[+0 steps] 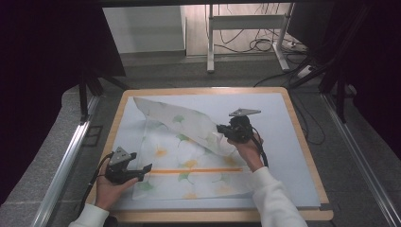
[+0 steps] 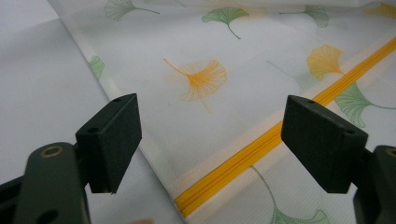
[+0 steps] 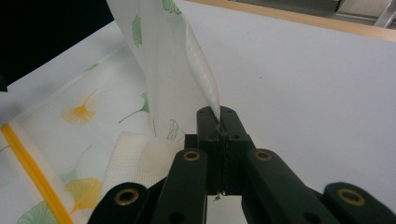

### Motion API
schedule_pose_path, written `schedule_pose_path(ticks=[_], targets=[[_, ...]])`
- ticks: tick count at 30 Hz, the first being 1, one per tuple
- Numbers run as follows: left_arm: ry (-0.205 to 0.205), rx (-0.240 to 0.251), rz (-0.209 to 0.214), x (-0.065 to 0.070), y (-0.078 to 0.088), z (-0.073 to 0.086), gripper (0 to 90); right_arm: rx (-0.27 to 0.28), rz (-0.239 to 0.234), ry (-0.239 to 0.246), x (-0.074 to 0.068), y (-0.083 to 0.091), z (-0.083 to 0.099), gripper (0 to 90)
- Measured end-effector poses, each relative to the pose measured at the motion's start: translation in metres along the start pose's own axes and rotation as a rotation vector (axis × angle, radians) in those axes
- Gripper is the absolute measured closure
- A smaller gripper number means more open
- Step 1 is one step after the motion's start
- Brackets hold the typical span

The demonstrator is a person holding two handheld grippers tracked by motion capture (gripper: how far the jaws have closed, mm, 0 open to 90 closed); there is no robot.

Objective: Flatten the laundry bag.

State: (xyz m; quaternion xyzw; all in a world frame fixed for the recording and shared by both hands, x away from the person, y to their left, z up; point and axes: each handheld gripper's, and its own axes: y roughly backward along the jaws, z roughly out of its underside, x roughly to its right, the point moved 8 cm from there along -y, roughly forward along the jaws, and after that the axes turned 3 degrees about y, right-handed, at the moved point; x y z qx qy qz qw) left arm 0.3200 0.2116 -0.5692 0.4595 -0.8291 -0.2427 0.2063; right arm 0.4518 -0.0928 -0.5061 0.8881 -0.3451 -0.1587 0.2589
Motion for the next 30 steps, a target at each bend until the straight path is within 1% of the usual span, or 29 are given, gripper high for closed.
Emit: schedule_pose_path(ticks=[3,7,11,16,17,18,23,28,30], targets=[[0.003,0.002,-0.001,0.000,0.000,0.000,20.0,0.011,0.010,-0.006,0.005,0.001,-0.002,88.3],[0.007,0.005,-0.001,-0.001,0.001,-0.001,19.9,0.020,0.013,-0.021,0.013,0.002,-0.006,88.2],[0.007,0.004,-0.001,-0.001,0.001,-0.001,19.9,0.023,0.018,-0.020,0.020,-0.002,-0.012,88.2],[0.005,0.003,-0.001,-0.001,0.001,-0.001,19.7,-0.002,0.040,-0.026,0.033,-0.009,-0.016,88.2],[0.005,0.005,-0.001,-0.001,0.001,-0.001,19.7,-0.006,0.052,-0.031,0.038,-0.012,-0.017,88.3],[0.006,0.006,-0.001,-0.001,0.001,-0.001,19.7,-0.006,0.052,-0.031,0.038,-0.012,-0.017,88.3],[0.007,0.007,-0.001,-0.001,0.001,-0.001,19.8,-0.007,0.064,-0.074,0.051,-0.015,-0.019,88.2],[0.008,0.009,0.000,-0.001,0.001,-0.001,19.7,-0.014,0.082,-0.086,0.060,-0.018,-0.020,88.2],[0.004,0.007,-0.004,-0.001,0.001,-0.001,20.1,-0.018,0.090,-0.101,0.066,-0.021,-0.021,88.2]])
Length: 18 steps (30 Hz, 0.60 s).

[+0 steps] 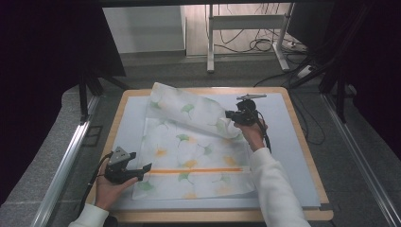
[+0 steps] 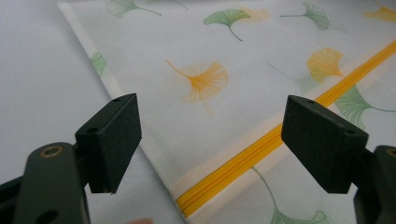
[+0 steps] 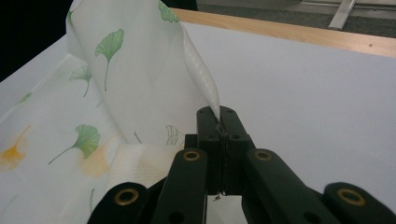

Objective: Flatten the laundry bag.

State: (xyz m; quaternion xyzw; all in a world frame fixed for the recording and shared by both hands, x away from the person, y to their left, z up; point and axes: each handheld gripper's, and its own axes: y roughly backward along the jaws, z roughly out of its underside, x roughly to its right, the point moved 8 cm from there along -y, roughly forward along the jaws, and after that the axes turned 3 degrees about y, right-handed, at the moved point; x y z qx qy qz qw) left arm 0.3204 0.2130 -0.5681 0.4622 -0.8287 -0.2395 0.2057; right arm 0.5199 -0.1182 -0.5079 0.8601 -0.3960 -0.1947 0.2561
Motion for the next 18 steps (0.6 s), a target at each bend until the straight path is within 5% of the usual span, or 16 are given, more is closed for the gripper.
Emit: schedule_pose_path(ticks=[15,18], targets=[[-0.001,0.003,0.004,0.000,0.000,0.000,20.0,-0.028,0.050,-0.079,0.028,-0.024,0.000,87.1],[0.000,0.002,0.005,-0.001,0.001,0.000,20.0,-0.015,0.096,-0.094,0.036,-0.027,-0.003,69.2]])
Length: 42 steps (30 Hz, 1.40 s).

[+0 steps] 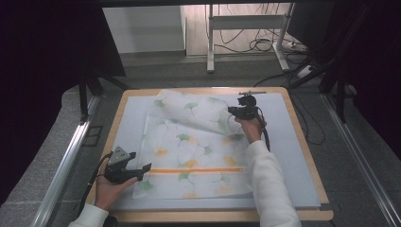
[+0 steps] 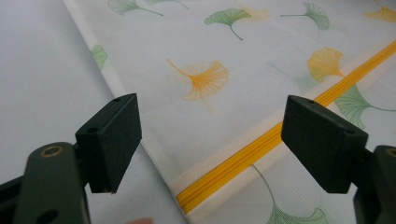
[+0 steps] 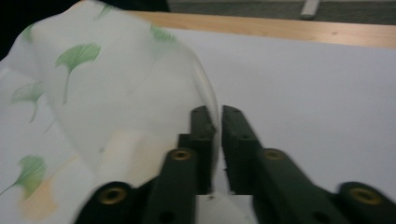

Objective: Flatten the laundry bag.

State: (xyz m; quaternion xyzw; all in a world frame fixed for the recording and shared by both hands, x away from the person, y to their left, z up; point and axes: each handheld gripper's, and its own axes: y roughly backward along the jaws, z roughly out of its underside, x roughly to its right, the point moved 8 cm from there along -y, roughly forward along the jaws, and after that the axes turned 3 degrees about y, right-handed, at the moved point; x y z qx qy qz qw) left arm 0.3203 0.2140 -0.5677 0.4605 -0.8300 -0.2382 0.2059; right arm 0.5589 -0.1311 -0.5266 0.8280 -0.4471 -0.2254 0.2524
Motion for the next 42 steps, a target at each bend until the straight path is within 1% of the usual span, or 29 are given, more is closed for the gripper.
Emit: schedule_pose_path(ticks=[1,2,4,7,9,12,14,16,17,18,20,21,24,25,26,30,32,33,35,37,39,41,42], targets=[[0.000,0.002,0.000,0.000,0.000,0.000,20.0,0.019,0.008,-0.022,0.003,0.001,-0.003,64.0],[0.000,0.004,0.001,0.000,0.000,0.000,20.0,0.035,0.009,-0.039,0.006,0.005,-0.007,61.4],[-0.001,0.003,0.000,-0.001,0.000,0.000,19.9,0.065,0.022,-0.040,0.008,0.014,-0.014,57.2],[0.003,0.003,0.001,-0.002,0.000,0.000,20.0,0.108,0.045,-0.025,0.009,0.034,-0.024,49.8],[0.002,0.004,0.000,-0.002,0.001,0.000,20.0,0.141,0.053,-0.017,0.008,0.051,-0.029,49.2],[0.000,0.004,0.001,0.000,0.000,0.000,20.0,0.156,0.048,0.014,0.005,0.069,-0.030,48.6],[-0.003,0.001,0.001,0.001,-0.001,0.000,19.9,0.159,0.015,0.052,-0.004,0.084,-0.027,50.4],[-0.004,-0.003,0.000,0.001,-0.001,0.000,19.9,0.166,-0.002,0.074,-0.010,0.091,-0.024,53.0],[-0.005,-0.004,0.001,0.001,-0.002,0.000,19.9,0.164,-0.031,0.090,-0.016,0.095,-0.019,56.5],[-0.005,-0.005,-0.001,0.001,-0.002,0.001,19.9,0.162,-0.046,0.101,-0.020,0.096,-0.016,58.7],[-0.007,-0.006,-0.002,0.002,-0.002,0.001,19.9,0.138,-0.082,0.130,-0.027,0.097,-0.006,65.8],[-0.007,-0.007,-0.002,0.002,-0.002,0.001,19.9,0.131,-0.100,0.137,-0.030,0.097,-0.001,71.0],[-0.007,-0.007,-0.003,0.002,-0.002,0.001,19.9,0.086,-0.151,0.139,-0.036,0.092,0.016,83.9],[-0.008,-0.007,-0.003,0.002,-0.002,0.001,19.9,0.064,-0.168,0.139,-0.037,0.091,0.023,87.2],[-0.007,-0.007,-0.003,0.002,-0.003,0.001,19.9,0.055,-0.173,0.143,-0.038,0.090,0.027,88.8],[-0.007,-0.008,0.001,0.002,-0.003,0.001,19.9,0.018,-0.184,0.169,-0.040,0.094,0.048,89.0],[-0.010,-0.008,0.003,0.003,-0.003,0.001,20.0,0.000,-0.190,0.180,-0.043,0.100,0.058,89.1],[-0.010,-0.008,0.003,0.003,-0.003,0.001,19.9,-0.014,-0.193,0.196,-0.046,0.105,0.067,89.1],[-0.013,-0.008,0.004,0.005,-0.003,0.000,19.9,-0.031,-0.202,0.206,-0.049,0.110,0.075,89.1],[-0.015,-0.008,0.005,0.006,-0.004,0.000,19.9,-0.055,-0.208,0.225,-0.054,0.118,0.090,89.0],[-0.019,-0.010,0.005,0.007,-0.004,0.000,19.9,-0.092,-0.217,0.245,-0.059,0.126,0.106,88.8],[-0.021,-0.008,0.006,0.008,-0.004,0.000,19.9,-0.115,-0.233,0.258,-0.063,0.130,0.116,84.4],[-0.027,-0.011,0.005,0.009,-0.004,0.000,19.9,-0.131,-0.249,0.274,-0.066,0.134,0.123,80.7]])
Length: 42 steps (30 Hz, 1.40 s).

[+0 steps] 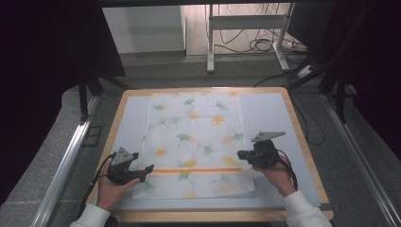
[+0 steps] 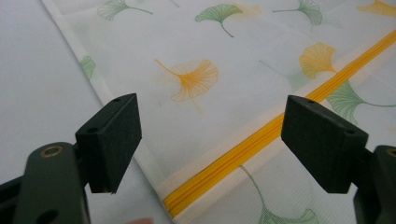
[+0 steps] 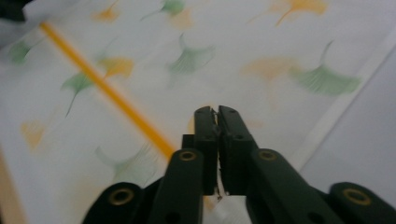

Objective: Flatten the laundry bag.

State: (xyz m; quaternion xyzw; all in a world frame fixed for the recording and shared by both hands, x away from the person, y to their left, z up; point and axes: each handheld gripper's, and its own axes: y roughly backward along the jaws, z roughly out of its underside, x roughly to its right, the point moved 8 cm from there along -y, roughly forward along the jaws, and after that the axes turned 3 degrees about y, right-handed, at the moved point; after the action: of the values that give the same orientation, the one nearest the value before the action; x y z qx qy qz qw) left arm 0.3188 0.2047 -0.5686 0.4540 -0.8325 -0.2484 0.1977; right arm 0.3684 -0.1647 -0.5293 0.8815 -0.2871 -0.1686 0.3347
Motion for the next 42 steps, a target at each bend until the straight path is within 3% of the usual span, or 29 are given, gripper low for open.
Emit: schedule_pose_path(ticks=[2,4,10,17,21,25,32,35,40,42], targets=[[0.001,0.001,0.004,0.001,0.000,0.000,19.9,-0.026,-0.005,0.032,-0.012,0.004,0.014,71.8],[0.001,0.000,0.003,0.001,-0.001,0.000,19.9,-0.044,-0.005,0.020,-0.019,0.007,0.025,61.7],[0.000,0.000,0.003,0.002,-0.001,0.000,19.9,-0.095,0.024,-0.012,-0.035,0.020,0.056,42.7],[0.002,-0.002,0.001,0.001,-0.002,0.000,19.9,-0.137,0.042,-0.013,-0.040,0.026,0.078,30.6],[0.002,-0.004,0.000,0.001,-0.002,0.000,19.9,-0.162,0.058,-0.005,-0.041,0.024,0.083,29.3],[0.000,-0.006,-0.001,0.001,-0.002,0.001,19.9,-0.189,0.070,0.004,-0.040,0.016,0.086,36.8],[-0.002,-0.010,-0.003,0.001,-0.003,0.001,19.9,-0.191,0.101,0.006,-0.036,0.016,0.085,63.0],[-0.001,-0.008,-0.003,0.001,-0.003,0.001,19.9,-0.198,0.132,0.038,-0.035,0.015,0.084,73.0],[-0.002,-0.010,-0.004,0.001,-0.003,0.001,19.9,-0.203,0.116,0.038,-0.037,0.013,0.083,86.2],[-0.002,-0.010,-0.004,0.001,-0.003,0.001,19.9,-0.204,0.113,0.037,-0.037,0.014,0.083,86.8]])
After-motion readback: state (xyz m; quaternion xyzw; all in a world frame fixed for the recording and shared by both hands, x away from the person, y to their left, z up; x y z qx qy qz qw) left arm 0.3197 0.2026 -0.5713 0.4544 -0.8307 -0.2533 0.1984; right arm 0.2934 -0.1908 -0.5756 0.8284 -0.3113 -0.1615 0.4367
